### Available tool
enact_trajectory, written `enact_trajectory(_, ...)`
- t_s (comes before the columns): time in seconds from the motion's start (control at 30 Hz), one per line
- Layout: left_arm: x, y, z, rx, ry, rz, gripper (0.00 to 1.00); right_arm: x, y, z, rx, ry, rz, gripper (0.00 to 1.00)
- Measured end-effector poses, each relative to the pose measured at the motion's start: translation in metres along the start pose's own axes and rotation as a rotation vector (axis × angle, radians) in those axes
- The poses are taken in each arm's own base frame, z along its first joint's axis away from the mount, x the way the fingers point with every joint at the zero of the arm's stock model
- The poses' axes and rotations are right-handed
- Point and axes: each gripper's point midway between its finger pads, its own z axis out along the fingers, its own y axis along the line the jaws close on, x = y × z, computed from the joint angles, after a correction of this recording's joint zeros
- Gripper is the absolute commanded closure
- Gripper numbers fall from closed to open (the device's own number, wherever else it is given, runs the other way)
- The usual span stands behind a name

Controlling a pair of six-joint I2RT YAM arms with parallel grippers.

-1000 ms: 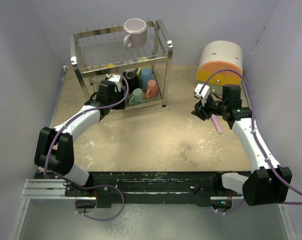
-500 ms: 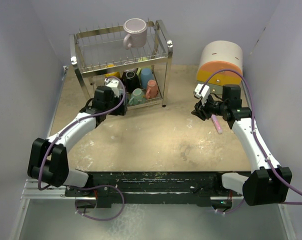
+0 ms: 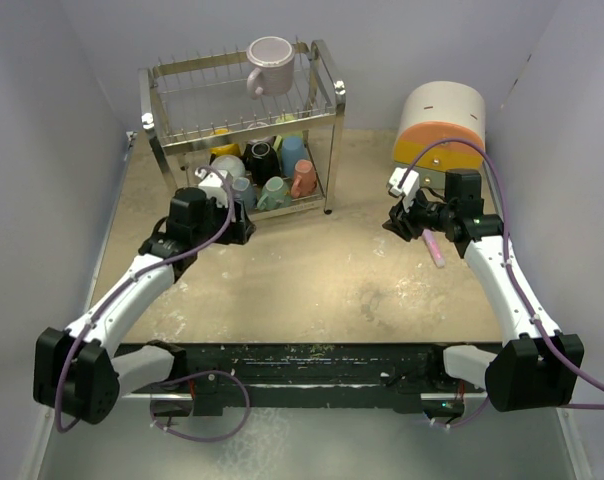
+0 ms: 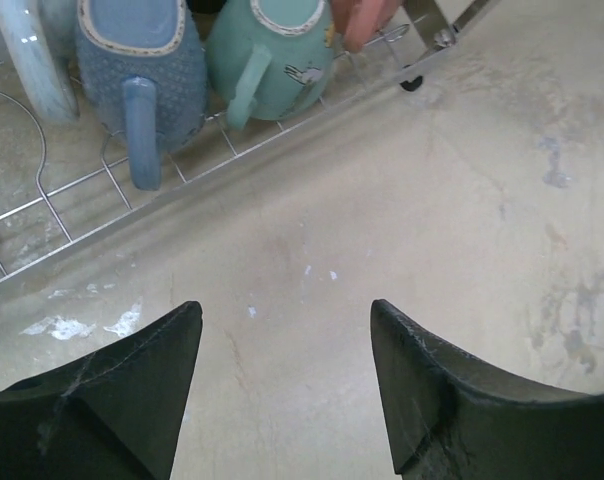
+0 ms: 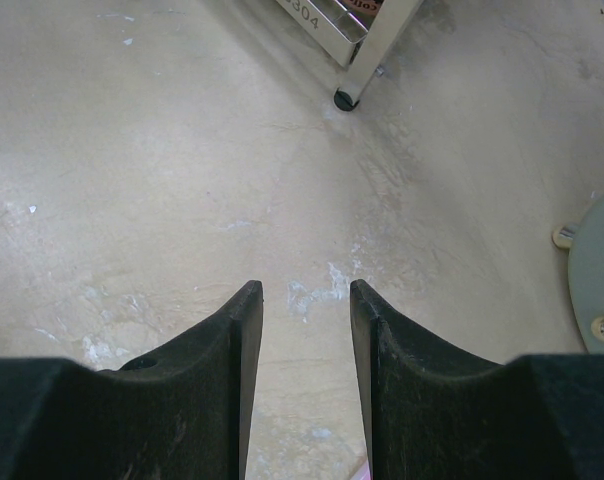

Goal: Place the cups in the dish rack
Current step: Place the cup on the dish rack, then reset both arms

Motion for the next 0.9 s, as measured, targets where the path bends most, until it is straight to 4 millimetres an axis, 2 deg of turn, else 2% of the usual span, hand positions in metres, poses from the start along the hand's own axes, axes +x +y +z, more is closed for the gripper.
enact_trajectory(0.23,-0.012,-0.028,-0.036,0.134,-0.111,-0.033,0.09,0.001,-0.001,-0.001,0.003,0.0,0.002,0.57)
enact_trajectory(0.3,-0.014,-0.037,-0.048,0.181,-0.146,-0.043,0.06,0.001,-0.001,-0.001,0.004,0.001,0.003,0.56)
enact_trajectory(0.43,-0.018,-0.054,-0.066,0.276,-0.195,-0.055,0.03,0.001,-0.001,-0.001,0.005,0.001,0.003,0.56)
enact_trajectory(0.6,-0.021,-0.073,-0.085,0.379,-0.225,-0.076,0.01,-0.001,-0.002,-0.003,0.013,-0.005,0.004,0.5)
enact_trajectory(0.9,-0.045,-0.096,-0.127,0.485,-0.332,-0.056,0.01,-0.009,-0.007,-0.016,0.065,-0.038,-0.003,0.42)
